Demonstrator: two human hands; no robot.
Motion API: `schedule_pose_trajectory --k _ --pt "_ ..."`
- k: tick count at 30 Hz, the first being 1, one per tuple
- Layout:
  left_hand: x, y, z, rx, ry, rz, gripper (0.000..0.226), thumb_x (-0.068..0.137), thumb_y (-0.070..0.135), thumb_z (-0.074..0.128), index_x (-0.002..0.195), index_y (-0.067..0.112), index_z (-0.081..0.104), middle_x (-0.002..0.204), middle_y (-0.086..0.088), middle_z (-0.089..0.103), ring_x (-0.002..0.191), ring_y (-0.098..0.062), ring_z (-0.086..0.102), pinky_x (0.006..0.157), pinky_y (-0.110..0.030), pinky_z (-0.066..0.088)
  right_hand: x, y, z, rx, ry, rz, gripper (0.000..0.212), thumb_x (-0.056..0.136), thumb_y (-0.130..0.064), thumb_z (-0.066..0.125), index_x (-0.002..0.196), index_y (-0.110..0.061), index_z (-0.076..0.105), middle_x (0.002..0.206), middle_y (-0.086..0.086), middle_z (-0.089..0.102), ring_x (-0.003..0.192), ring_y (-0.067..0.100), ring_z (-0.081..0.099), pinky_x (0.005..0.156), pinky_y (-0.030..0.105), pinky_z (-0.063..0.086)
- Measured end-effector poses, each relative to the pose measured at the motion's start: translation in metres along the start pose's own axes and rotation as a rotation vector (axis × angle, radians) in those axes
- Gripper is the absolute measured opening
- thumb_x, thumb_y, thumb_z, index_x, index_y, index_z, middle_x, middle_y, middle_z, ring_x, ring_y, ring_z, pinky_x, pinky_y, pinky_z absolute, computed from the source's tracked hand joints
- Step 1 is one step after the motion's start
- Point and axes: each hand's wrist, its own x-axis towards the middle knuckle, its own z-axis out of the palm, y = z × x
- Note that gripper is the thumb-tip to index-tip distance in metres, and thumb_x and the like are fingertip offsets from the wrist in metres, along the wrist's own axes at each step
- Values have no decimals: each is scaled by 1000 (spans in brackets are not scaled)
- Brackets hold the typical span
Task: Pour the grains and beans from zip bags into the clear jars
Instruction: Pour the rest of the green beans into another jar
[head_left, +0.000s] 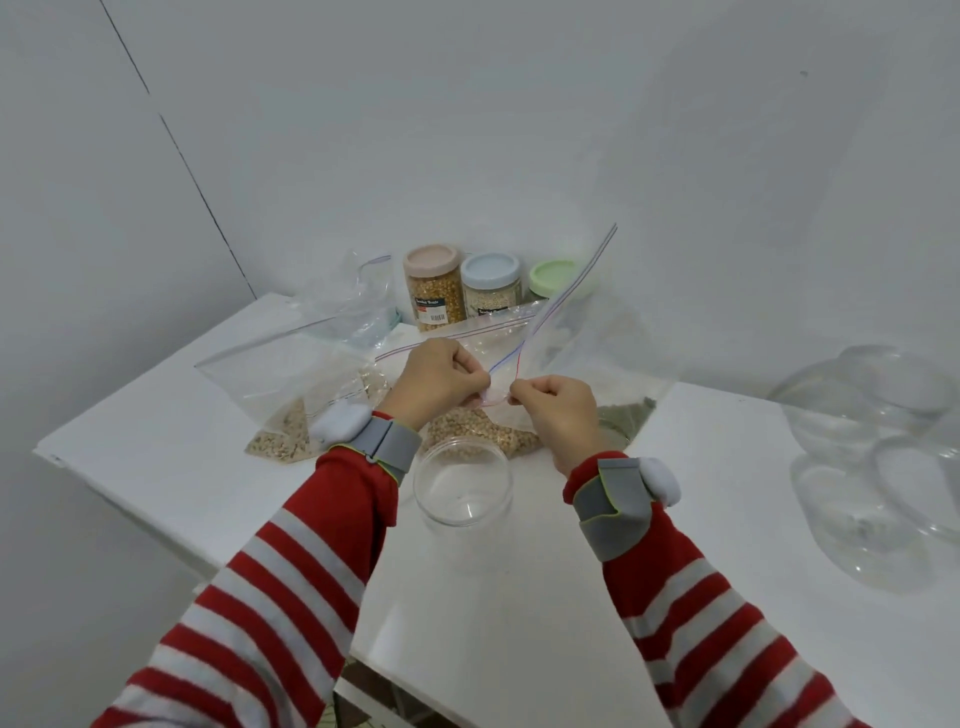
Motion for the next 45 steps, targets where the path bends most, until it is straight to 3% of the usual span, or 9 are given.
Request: schedule_pose_trajectory --k 5,12,18,22,26,33,38,43,45 --pt "9 28 15 52 -81 111 52 85 45 70 124 14 54 111 6 58 102 -10 56 83 -25 45 2 8 -7 -36 -130 -69 12 89 -22 67 89 -12 75 88 1 72 79 9 61 70 21 46" --pt "39 53 46 337 34 309 27 91 21 61 68 12 50 79 -1 58 77 -23 55 66 -31 36 30 46 -53 -6 225 54 20 96 -14 52 110 -13 67 109 1 65 101 17 59 92 27 45" --pt "36 75 40 182 -21 454 18 93 23 59 96 5 65 86 -10 73 79 -24 69 79 -40 54 55 73 -91 -22 387 284 23 97 -26 52 104 -7 63 102 10 61 95 27 57 81 31 43" --pt "30 79 30 135 -87 487 15 94 19 61 95 5 66 85 -9 75 76 -18 72 81 -39 56 14 37 -59 -189 -271 263 14 94 -19 55 93 -7 62 92 9 60 74 21 56 70 32 44" --pt "25 81 25 129 -143 477 16 95 18 61 97 3 66 90 -14 74 78 -18 73 82 -38 56 -31 22 -27 -443 -968 96 107 72 -52 80 150 -44 8 143 -15 31 133 18 38 98 34 45" --pt "21 77 10 150 -176 451 18 94 21 63 99 3 66 94 -15 74 80 -16 73 82 -33 56 -35 63 12 -327 -552 -300 108 64 -25 91 147 -20 21 140 -7 34 131 9 34 111 23 30" --pt "21 72 6 125 -159 405 13 94 21 63 83 13 62 91 -10 75 78 -8 73 73 -23 54 -11 77 25 -392 -410 -293 115 53 -53 83 148 -18 29 146 -1 41 137 17 37 116 41 32" --pt "21 77 15 210 -120 398 33 97 24 56 70 19 38 83 -15 61 79 -24 63 61 -21 41 -27 70 8 -419 -574 -160 135 59 -46 91 155 -20 -1 161 -4 12 148 17 15 122 37 16" --pt "23 78 18 218 -126 388 32 97 24 54 71 19 37 84 -15 62 77 -27 58 58 -19 36 -33 57 -20 -595 -757 9 113 75 -43 82 156 -19 7 162 -6 8 149 17 13 120 34 14"
